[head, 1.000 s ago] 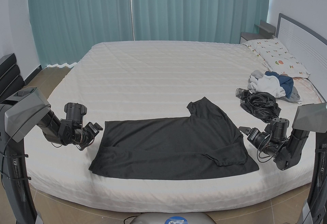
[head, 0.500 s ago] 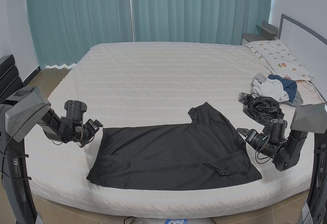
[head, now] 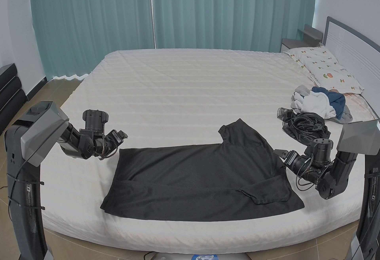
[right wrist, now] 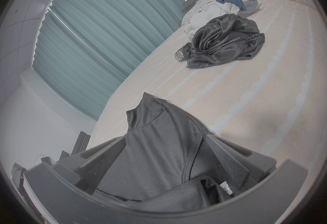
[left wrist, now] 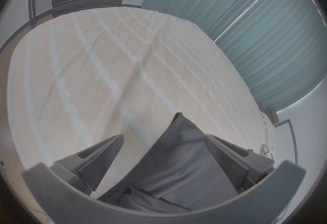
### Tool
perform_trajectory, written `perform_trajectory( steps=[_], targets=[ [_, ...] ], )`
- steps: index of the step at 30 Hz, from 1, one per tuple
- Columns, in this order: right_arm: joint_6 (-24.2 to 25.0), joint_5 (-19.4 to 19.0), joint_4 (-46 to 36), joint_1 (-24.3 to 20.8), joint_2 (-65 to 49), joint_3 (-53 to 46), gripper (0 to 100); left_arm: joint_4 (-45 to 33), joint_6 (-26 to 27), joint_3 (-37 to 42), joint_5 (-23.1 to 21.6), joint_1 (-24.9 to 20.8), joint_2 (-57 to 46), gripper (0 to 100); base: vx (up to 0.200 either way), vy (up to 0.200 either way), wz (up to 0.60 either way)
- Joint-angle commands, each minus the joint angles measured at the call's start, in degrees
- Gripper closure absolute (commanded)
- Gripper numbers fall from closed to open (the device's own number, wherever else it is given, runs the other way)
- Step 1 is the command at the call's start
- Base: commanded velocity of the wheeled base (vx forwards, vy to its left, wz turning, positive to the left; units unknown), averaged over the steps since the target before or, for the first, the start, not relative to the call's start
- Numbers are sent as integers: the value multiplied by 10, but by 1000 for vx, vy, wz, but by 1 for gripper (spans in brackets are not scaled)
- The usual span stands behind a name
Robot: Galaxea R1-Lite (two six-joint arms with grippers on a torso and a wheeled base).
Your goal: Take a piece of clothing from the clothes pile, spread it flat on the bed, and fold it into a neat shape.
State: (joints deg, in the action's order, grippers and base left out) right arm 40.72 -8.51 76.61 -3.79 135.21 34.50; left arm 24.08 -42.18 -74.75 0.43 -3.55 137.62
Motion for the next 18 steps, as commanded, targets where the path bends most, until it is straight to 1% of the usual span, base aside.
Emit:
perform_trajectory(
  steps=[1, 2, 3, 5, 10, 14, 18],
  targets=[
    [0, 0, 0, -4, 1, -4, 0, 1, 53, -58, -32, 8, 78, 0, 0, 0, 0],
    [0, 0, 0, -5, 1, -5, 0, 1, 68, -65, -61, 13, 82, 0, 0, 0, 0],
    [0, 0, 0, -5, 1, -5, 0, 2, 77, -66, -81, 16, 85, 0, 0, 0, 0],
    [0, 0, 0, -7, 1, -5, 0, 7, 92, -66, -104, 23, 85, 0, 0, 0, 0],
    [0, 1, 0, -12, 8, -4, 0, 13, 121, -68, -120, 35, 90, 0, 0, 0, 0],
    [0, 2, 0, -19, 7, -2, 0, 41, 121, -65, -124, 36, 93, 0, 0, 0, 0],
    [0, 4, 0, -24, 9, 0, 0, 53, 121, -60, -148, 36, 92, 0, 0, 0, 0]
  ],
)
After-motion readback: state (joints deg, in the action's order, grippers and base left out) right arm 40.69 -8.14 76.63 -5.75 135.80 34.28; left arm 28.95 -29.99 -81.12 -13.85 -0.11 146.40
